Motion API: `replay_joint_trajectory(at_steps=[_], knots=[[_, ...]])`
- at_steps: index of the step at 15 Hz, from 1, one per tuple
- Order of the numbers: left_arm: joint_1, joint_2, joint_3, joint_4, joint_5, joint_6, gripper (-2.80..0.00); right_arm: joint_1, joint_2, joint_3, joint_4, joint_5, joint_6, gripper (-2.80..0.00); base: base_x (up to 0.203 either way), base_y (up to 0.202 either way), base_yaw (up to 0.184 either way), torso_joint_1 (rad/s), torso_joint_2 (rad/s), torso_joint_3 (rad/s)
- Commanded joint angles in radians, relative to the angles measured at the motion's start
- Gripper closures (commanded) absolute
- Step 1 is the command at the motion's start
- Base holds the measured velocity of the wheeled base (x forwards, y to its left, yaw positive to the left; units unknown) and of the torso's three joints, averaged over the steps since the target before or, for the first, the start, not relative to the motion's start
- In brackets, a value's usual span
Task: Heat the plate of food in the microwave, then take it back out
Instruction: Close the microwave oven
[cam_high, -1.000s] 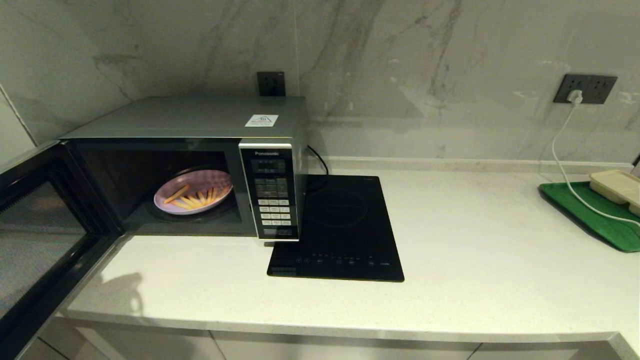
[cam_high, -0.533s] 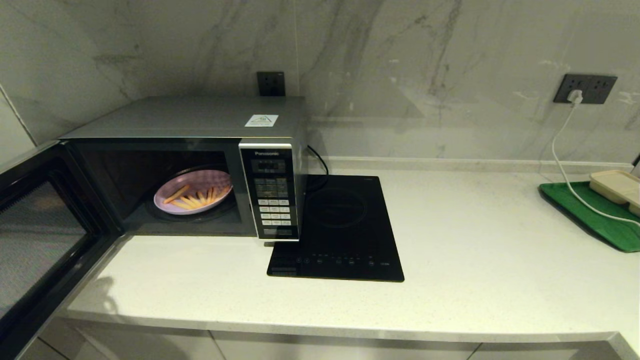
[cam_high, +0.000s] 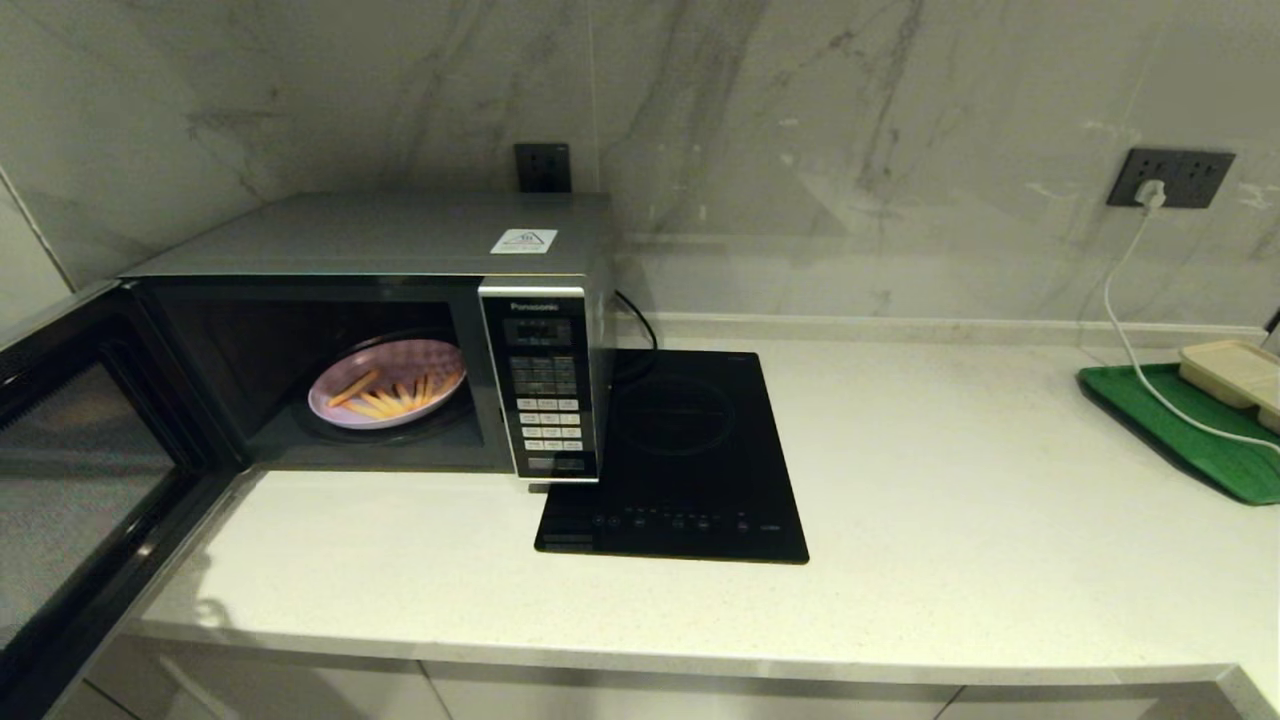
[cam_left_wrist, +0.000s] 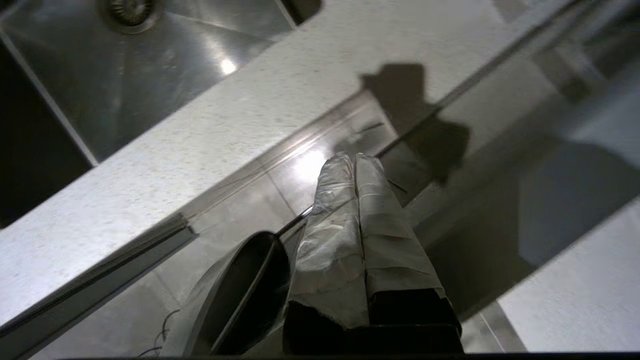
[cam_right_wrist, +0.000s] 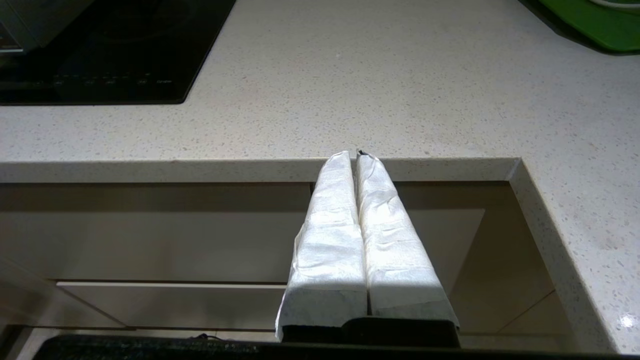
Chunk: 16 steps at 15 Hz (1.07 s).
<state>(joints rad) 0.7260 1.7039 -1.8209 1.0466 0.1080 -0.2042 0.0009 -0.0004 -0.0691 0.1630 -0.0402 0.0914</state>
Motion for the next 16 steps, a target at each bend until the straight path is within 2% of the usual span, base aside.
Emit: replay_joint_trajectory(at_steps=[1,3,5,7,8,9,10,12,16], knots=[[-0.095,-0.033,0.000,0.008,-0.020,-0.038,0.00,0.001,0.000,0.000,0.001,-0.001,0.001,0.00,0.000,0.000,0.000,0.000,0.00,0.000],[-0.248,-0.051,-0.004,0.013,-0.024,-0.122,0.00,0.000,0.000,0.000,0.001,-0.001,0.001,0.00,0.000,0.000,0.000,0.000,0.00,0.000],[-0.466,-0.070,-0.020,0.032,-0.024,-0.234,0.00,0.001,0.000,0.000,0.001,0.000,0.001,0.00,0.000,0.000,0.000,0.000,0.00,0.000],[-0.681,-0.069,-0.063,0.047,-0.022,-0.388,0.00,0.001,0.000,0.000,0.001,-0.001,0.001,0.00,0.000,0.000,0.000,0.000,0.00,0.000],[-0.771,-0.066,-0.095,0.048,-0.021,-0.468,0.00,0.001,0.000,0.000,0.001,0.000,0.001,0.00,0.000,0.000,0.000,0.000,0.00,0.000],[-0.825,-0.069,-0.121,0.039,-0.025,-0.534,0.00,0.001,0.000,0.000,0.001,-0.001,0.001,0.00,0.000,0.000,0.000,0.000,0.00,0.000],[-0.842,-0.086,-0.135,0.026,-0.048,-0.572,0.00,0.000,0.000,0.000,0.001,-0.001,0.001,0.00,0.000,0.000,0.000,0.000,0.00,0.000],[-0.837,-0.102,-0.123,0.028,-0.105,-0.580,0.00,0.000,0.000,0.000,0.001,-0.001,0.001,0.00,0.000,0.000,0.000,0.000,0.00,0.000],[-0.872,-0.098,-0.071,0.029,-0.116,-0.582,0.00,0.001,0.000,0.000,0.001,-0.001,0.001,0.00,0.000,0.000,0.000,0.000,0.00,0.000]])
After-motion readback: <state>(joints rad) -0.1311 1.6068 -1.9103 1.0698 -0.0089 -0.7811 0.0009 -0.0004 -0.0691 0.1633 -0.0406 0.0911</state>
